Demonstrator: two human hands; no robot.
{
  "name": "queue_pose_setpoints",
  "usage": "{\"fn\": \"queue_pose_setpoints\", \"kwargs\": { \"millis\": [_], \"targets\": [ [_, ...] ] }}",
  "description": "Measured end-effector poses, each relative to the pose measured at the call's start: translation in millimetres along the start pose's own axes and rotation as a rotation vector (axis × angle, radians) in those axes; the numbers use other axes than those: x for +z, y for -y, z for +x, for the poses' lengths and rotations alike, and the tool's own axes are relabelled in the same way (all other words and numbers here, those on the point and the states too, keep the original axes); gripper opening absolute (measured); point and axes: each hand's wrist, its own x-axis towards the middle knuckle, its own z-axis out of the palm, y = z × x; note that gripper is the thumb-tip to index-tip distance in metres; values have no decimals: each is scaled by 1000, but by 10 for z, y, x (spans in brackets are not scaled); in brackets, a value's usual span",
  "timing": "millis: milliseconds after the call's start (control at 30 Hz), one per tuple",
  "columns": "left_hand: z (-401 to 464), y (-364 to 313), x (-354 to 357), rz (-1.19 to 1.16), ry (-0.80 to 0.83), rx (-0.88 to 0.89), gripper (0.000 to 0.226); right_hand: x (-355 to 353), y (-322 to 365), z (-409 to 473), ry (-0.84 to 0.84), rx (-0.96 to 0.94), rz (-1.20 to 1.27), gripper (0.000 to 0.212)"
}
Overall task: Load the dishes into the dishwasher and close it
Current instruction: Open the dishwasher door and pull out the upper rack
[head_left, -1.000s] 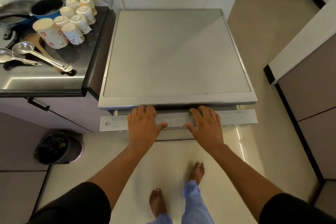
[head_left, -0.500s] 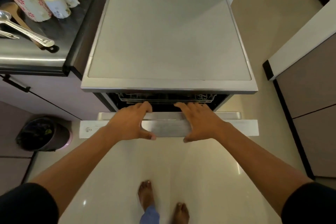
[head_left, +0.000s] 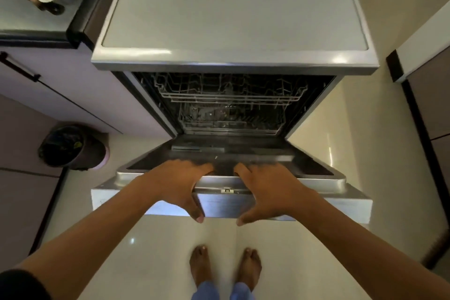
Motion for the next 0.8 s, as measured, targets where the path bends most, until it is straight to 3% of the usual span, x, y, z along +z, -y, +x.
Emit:
{"fn": "queue_pose_setpoints", "kwargs": {
  "millis": [133,200,367,500,800],
  "targets": [
    [22,21,428,41,1,15,103,306,39,-14,30,-14,174,83],
    [-5,20,683,-50,-50,27,102,476,67,-64,27,-35,235,83],
    [-30,40,1249,-183,-125,71,74,942,162,-186,10,-32,276,55],
    [-35,21,1614,-162,-164,64,68,1272,309,-271,33,17,283,57],
    [141,-58,2243,-12,-44,122,81,2031,532,-288,114,22,193,53]
  ]
}}
